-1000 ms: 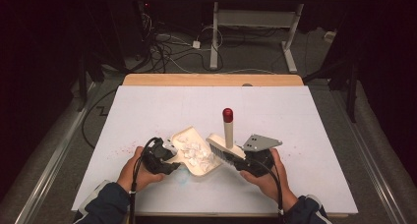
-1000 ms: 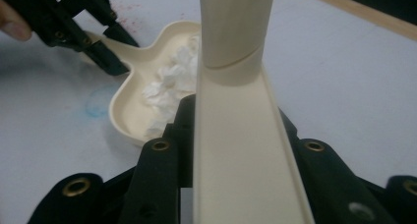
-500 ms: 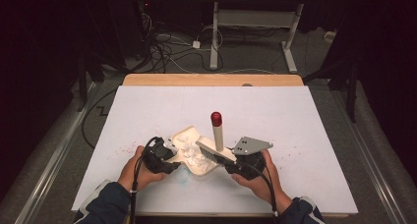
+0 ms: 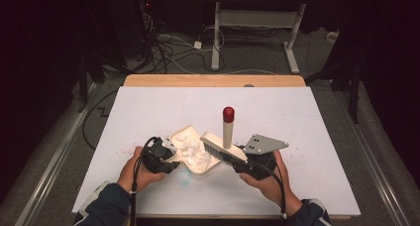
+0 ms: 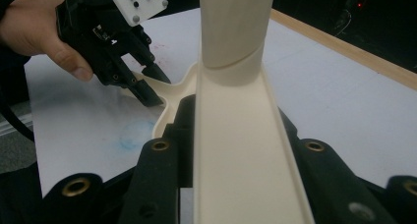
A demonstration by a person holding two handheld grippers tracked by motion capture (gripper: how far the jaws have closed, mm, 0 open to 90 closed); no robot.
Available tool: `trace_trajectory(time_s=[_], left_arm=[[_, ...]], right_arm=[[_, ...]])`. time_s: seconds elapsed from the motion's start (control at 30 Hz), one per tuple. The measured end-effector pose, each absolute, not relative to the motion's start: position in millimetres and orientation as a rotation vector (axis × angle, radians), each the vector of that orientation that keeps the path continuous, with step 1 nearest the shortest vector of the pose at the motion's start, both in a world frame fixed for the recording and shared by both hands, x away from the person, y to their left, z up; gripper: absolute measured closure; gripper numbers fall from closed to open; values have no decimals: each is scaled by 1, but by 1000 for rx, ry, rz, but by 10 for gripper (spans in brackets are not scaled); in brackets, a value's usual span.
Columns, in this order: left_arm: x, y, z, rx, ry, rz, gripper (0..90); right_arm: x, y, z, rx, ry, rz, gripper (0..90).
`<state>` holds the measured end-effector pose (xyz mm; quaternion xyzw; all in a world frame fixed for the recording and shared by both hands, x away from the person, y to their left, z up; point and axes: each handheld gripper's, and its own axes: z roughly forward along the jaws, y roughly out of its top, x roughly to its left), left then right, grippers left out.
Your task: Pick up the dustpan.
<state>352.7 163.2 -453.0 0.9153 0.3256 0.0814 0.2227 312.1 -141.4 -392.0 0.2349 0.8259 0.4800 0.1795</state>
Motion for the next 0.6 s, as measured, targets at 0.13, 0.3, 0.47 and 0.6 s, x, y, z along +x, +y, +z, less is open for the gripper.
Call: trace_trajectory(time_s=[0.13, 0.3, 0.47, 0.6], left_arm=[[353, 168, -452, 2510, 925, 228, 633], [354, 175, -452, 2499, 948, 229, 633], [354, 181, -452, 2494, 960, 226, 634], [354, 184, -451, 2483, 973, 230, 633]], right_arm=[[312, -146, -391, 668, 2340, 1349, 673], [312, -153, -389, 676, 2334, 1336, 673], [314, -161, -388, 695, 2333, 1315, 673], [316, -168, -388, 714, 2336, 1321, 673]])
